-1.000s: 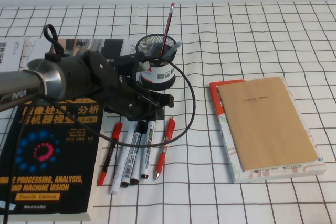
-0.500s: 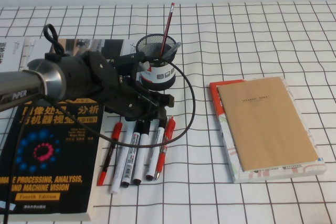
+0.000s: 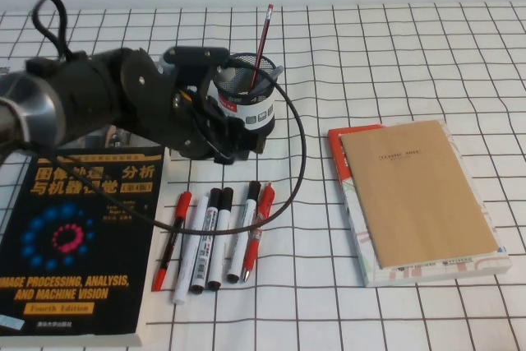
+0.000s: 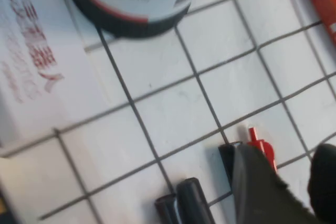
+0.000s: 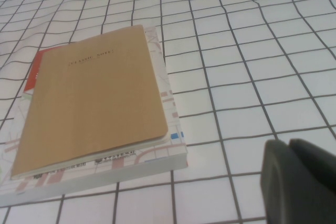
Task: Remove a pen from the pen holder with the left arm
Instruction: 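Take a marker out of the pen holder and lay it on the table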
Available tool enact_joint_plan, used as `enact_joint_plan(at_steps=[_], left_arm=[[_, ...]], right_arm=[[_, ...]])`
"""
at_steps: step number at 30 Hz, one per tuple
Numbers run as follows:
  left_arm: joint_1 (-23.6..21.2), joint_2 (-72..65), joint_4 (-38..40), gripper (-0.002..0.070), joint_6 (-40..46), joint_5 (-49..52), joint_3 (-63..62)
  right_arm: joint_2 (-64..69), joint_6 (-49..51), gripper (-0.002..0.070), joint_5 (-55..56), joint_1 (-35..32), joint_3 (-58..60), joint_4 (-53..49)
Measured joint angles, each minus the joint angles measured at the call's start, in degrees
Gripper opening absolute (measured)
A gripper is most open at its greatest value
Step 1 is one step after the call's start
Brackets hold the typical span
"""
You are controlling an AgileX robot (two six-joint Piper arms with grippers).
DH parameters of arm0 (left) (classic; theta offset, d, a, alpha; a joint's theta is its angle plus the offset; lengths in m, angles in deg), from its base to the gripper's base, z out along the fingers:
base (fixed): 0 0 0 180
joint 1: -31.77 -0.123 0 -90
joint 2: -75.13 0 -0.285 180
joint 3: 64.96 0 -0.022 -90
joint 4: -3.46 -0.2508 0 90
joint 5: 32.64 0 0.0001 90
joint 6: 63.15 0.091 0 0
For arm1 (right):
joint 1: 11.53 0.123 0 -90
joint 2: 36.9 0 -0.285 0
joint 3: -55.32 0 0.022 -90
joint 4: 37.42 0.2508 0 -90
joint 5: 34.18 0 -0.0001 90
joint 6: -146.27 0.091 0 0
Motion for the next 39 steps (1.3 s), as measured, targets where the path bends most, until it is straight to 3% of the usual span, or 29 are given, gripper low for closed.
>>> enact_joint_plan(at_steps=[4,8,15,21,30,39], left_arm=[[0.91,7.94,-9.32,0.0071,-3.07,-0.09,1.23],[1.99,18.96,-14.3,0.0015,-4.89,-4.58,8.2],[3.17,38.82,-16.64,0.0001,-7.69,-11.39,28.21],[3.25,55.66,-16.73,0.0,-10.88,-10.5,40.49],[3.25,76.01,-16.63,0.0,-11.33,-8.29,47.52],[3.25,79.61,-16.83,0.0,-11.33,-6.21,49.18]], right_arm=[[0.0,0.0,-0.0017,0.0,0.0,0.0,0.0],[0.0,0.0,-0.0016,0.0,0.0,0.0,0.0],[0.0,0.0,-0.0016,0.0,0.0,0.0,0.0],[0.0,0.0,-0.0016,0.0,0.0,0.0,0.0],[0.0,0.0,-0.0016,0.0,0.0,0.0,0.0],[0.0,0.0,-0.0016,0.0,0.0,0.0,0.0]])
